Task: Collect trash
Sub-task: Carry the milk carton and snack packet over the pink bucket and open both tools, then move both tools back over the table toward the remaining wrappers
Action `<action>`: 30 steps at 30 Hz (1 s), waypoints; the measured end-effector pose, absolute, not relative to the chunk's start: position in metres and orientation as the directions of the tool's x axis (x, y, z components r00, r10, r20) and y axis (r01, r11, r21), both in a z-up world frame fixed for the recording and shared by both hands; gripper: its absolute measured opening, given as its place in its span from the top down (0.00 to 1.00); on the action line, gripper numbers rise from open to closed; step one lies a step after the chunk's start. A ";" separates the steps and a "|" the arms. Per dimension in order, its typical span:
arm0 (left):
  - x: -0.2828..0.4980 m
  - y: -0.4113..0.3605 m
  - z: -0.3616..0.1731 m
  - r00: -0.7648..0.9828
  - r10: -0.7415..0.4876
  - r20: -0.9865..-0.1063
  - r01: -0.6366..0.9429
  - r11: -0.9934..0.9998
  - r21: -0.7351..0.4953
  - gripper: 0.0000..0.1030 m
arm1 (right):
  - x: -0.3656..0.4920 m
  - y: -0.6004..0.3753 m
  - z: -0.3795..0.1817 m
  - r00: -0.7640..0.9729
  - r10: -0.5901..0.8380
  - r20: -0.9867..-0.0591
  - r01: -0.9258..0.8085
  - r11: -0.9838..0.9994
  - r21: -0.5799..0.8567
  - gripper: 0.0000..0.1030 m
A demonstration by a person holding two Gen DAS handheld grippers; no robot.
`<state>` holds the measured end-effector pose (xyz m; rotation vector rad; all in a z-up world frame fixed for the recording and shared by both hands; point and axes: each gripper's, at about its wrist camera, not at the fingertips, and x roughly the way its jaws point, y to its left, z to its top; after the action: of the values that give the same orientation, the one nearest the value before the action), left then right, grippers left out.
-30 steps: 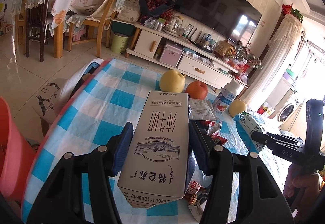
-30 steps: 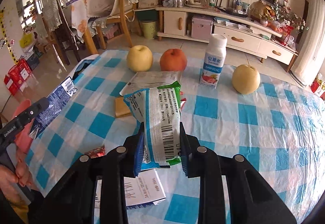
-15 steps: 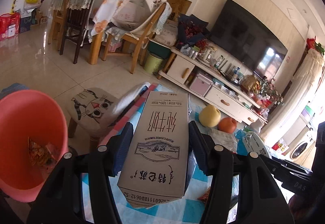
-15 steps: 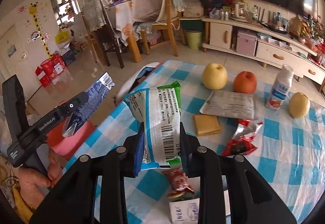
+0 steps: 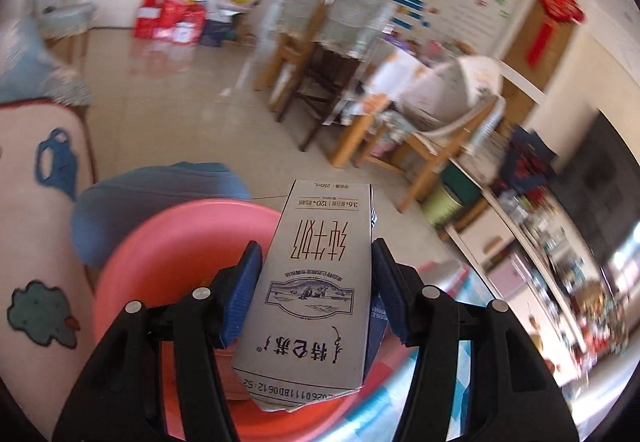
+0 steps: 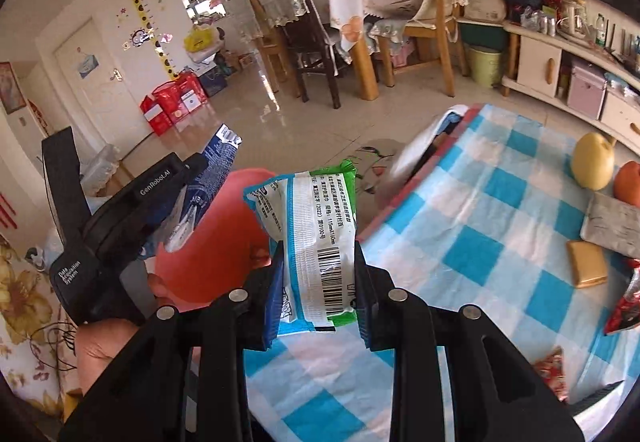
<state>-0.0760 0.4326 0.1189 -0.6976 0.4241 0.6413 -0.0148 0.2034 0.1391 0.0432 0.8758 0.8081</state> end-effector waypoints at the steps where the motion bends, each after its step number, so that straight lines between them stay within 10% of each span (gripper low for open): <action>1: -0.081 0.442 0.116 0.715 0.412 -0.565 -0.688 0.555 -0.467 0.44 | -0.014 0.214 0.137 0.360 0.658 -0.661 -0.617 0.700 0.361 0.69; 11: -0.088 0.494 0.089 0.633 0.407 -0.659 -0.769 0.432 -0.472 0.36 | -0.002 0.288 0.114 0.307 0.660 -0.686 -0.620 0.686 0.382 0.62; 19: -0.078 0.467 0.091 0.627 0.469 -0.621 -0.768 0.506 -0.393 0.18 | -0.016 0.253 0.124 0.447 0.579 -0.683 -0.570 0.772 0.281 0.16; 30: -0.051 0.397 0.106 0.785 0.386 -0.485 -0.574 0.747 -0.335 0.11 | -0.027 0.178 0.134 0.580 0.435 -0.689 -0.517 0.850 0.101 0.14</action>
<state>-0.0514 0.3970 0.1063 -0.4936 0.4044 0.5414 -0.0266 0.1781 0.1335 -0.1156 0.7719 0.5577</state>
